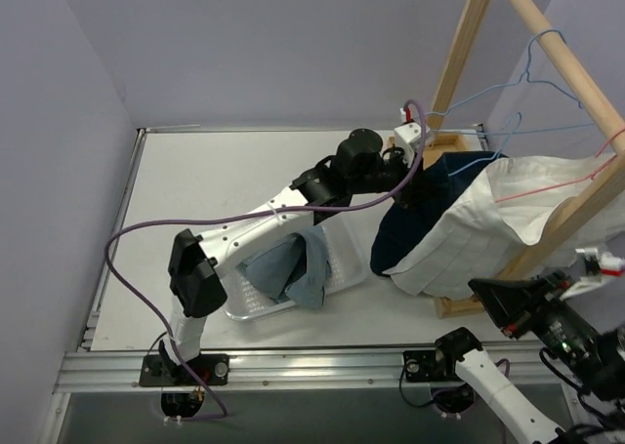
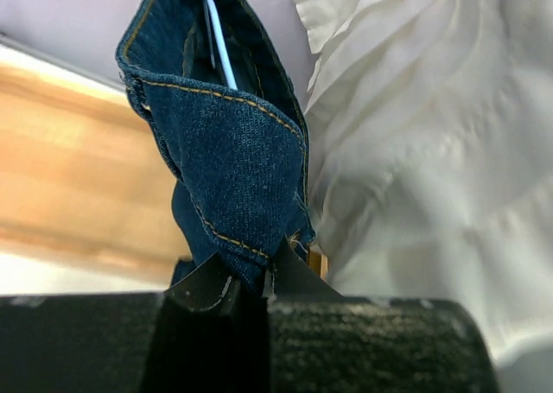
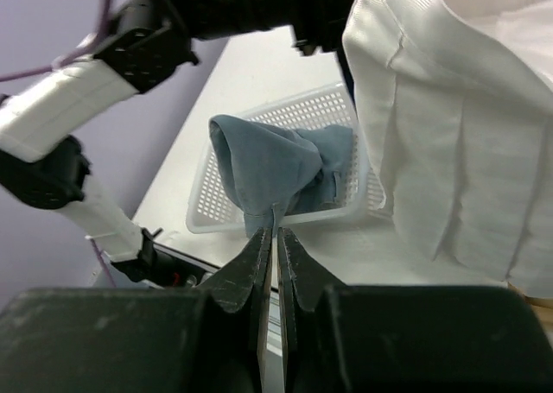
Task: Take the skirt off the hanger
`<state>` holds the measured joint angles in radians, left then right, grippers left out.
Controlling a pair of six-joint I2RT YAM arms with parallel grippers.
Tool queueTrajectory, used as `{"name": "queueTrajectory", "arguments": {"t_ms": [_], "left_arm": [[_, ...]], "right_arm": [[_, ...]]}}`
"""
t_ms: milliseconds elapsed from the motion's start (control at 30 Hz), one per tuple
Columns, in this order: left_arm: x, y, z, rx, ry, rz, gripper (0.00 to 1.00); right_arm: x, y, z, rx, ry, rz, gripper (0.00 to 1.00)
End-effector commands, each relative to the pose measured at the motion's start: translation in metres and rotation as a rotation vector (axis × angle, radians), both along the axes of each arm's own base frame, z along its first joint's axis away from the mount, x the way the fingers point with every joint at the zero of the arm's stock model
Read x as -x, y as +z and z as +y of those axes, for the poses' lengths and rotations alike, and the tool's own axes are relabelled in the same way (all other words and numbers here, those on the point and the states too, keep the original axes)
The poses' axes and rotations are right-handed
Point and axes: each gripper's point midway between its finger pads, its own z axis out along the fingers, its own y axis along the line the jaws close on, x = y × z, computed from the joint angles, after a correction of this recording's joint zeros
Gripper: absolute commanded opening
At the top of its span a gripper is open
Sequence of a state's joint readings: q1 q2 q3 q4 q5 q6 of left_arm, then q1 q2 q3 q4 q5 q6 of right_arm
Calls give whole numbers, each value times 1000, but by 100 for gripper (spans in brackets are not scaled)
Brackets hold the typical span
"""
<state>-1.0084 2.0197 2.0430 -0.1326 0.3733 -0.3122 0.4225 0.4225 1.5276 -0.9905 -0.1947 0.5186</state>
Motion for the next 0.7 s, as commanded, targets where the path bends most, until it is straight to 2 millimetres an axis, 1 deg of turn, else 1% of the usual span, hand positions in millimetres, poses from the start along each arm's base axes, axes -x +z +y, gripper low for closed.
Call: {"name": "queueTrajectory", "arguments": {"t_ms": [0,33,67,100,133,167,200,233,267,300,333,367,400,433,467,500,533,567,600,667], "left_arm": [[12,105,55,194,24,-165,2],[15,98,68,173,31,-148,2],[15,94,77,163,39,-138,2],[11,90,87,154,57,-132,2],[15,83,102,134,69,-121,2],[18,81,111,123,77,-116,2],[15,77,120,109,92,-109,2],[21,81,135,106,98,-108,2],[23,69,141,79,102,-88,2],[26,67,147,68,103,-87,2],[31,70,161,62,112,-86,2],[34,62,166,42,115,-76,2],[36,58,173,22,121,-72,2],[42,67,186,35,134,-86,2],[44,67,191,29,142,-89,2],[46,65,197,18,149,-87,2],[52,67,206,6,153,-89,2],[53,67,211,2,155,-91,2],[56,67,215,-3,155,-89,2],[64,70,228,-2,160,-88,2]], "right_arm": [[-42,5,24,110,57,-2,3],[-45,7,28,118,73,-11,3],[-51,5,37,123,112,4,3],[-57,11,41,125,128,-24,3],[-61,12,44,122,135,-31,3],[-66,9,52,120,171,-17,3],[-70,15,56,108,184,-48,3],[-74,16,59,99,193,-53,3],[-77,17,64,91,211,-53,4],[-80,19,71,75,247,-74,4],[-83,20,74,56,255,-77,4],[-90,26,77,42,258,-103,5],[-94,20,81,35,276,-88,6],[-98,19,84,23,284,-81,7],[-108,19,88,18,289,-83,8],[-112,19,91,14,296,-80,8],[-118,18,93,11,299,-78,10],[-123,19,94,0,292,-74,12],[-134,23,95,-7,279,-86,16],[-151,31,94,-32,227,-104,21]]}}
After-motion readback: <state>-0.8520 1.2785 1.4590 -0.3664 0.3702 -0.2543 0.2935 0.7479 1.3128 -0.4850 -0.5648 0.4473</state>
